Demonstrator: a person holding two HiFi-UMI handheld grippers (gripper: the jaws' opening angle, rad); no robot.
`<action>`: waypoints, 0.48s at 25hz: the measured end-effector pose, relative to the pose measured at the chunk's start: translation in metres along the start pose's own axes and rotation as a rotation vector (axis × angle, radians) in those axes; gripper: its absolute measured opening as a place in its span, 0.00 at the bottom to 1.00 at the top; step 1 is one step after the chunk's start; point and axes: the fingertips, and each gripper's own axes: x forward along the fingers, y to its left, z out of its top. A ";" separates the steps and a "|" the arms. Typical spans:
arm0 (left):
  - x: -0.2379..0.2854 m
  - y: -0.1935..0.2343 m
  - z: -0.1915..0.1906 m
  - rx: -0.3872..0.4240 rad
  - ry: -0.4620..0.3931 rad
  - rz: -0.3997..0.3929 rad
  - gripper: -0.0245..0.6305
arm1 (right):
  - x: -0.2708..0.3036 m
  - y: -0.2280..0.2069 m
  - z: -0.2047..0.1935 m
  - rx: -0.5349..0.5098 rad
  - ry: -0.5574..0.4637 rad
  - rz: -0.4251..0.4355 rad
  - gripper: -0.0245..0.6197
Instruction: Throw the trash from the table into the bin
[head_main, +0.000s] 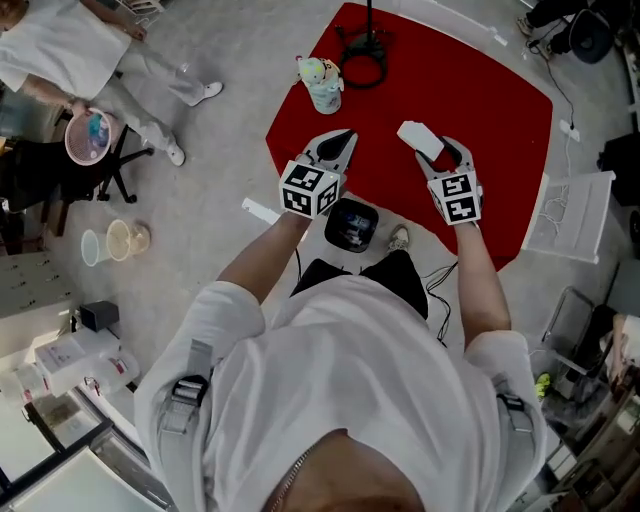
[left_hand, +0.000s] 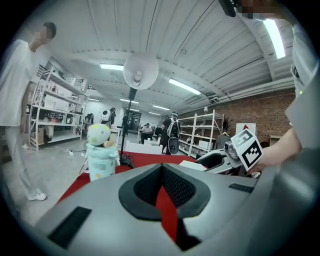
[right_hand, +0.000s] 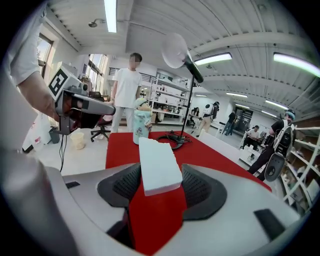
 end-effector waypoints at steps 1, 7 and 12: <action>-0.014 0.004 -0.004 0.001 -0.002 0.000 0.05 | -0.002 0.016 0.003 0.002 -0.002 0.001 0.45; -0.094 0.024 -0.030 -0.013 0.016 0.039 0.05 | -0.016 0.108 0.017 0.018 -0.014 0.034 0.45; -0.138 0.042 -0.071 -0.051 0.080 0.099 0.05 | -0.018 0.158 0.004 0.009 0.023 0.088 0.45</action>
